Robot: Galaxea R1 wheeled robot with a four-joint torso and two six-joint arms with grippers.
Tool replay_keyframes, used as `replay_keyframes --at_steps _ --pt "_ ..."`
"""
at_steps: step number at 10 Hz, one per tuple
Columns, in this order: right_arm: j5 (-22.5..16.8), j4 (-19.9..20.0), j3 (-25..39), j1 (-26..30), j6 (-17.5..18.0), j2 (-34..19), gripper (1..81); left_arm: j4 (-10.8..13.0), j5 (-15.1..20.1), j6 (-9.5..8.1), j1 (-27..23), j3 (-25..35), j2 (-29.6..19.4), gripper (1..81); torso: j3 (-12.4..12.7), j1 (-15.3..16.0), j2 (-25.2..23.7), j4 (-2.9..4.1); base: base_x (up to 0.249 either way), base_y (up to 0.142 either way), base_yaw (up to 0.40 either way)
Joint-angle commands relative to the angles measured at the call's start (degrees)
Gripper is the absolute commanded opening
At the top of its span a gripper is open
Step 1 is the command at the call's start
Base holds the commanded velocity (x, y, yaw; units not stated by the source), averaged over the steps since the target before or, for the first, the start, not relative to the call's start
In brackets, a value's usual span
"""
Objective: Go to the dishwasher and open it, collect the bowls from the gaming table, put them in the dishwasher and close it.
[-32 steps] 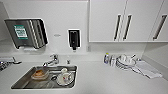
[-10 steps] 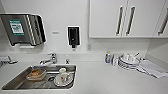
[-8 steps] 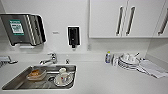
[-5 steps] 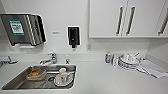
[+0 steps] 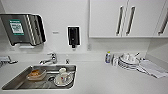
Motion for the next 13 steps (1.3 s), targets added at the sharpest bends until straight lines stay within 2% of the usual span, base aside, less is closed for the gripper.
replay_keyframes --at_steps 1,5,8,9,11,13 --pt "-2.34 1.30 0.52 7.02 7.63 -3.33 81.1 0.49 0.13 0.24 -4.56 1.40 -2.56 81.1 0.00 0.00 0.00 0.00 0.000 0.000 0.000" --pt "0.73 1.22 5.27 9.57 16.41 -7.63 81.1 0.75 0.22 0.32 -4.56 1.31 -2.38 81.1 0.00 0.02 0.00 0.00 0.000 0.000 0.000" --pt "1.70 -0.01 5.53 10.97 17.03 -7.20 81.1 1.19 0.48 0.32 -4.48 1.31 -1.77 81.1 0.00 0.02 0.00 0.00 0.000 0.000 0.000" --pt "4.42 -2.65 4.83 10.45 17.03 -6.85 81.1 1.19 0.48 0.32 -4.48 1.31 -1.77 81.1 0.00 0.02 0.00 0.00 0.000 0.000 0.000" --pt "7.22 -5.19 3.52 8.17 17.03 -7.11 81.1 1.11 0.48 0.32 -4.48 1.30 -1.77 81.1 0.00 0.02 0.00 0.00 0.000 0.000 0.000" --pt "7.76 -4.58 1.57 7.19 17.12 -6.67 81.1 1.11 0.48 0.32 -4.48 1.31 -1.50 81.1 0.00 0.02 0.00 0.00 0.000 0.000 0.000"
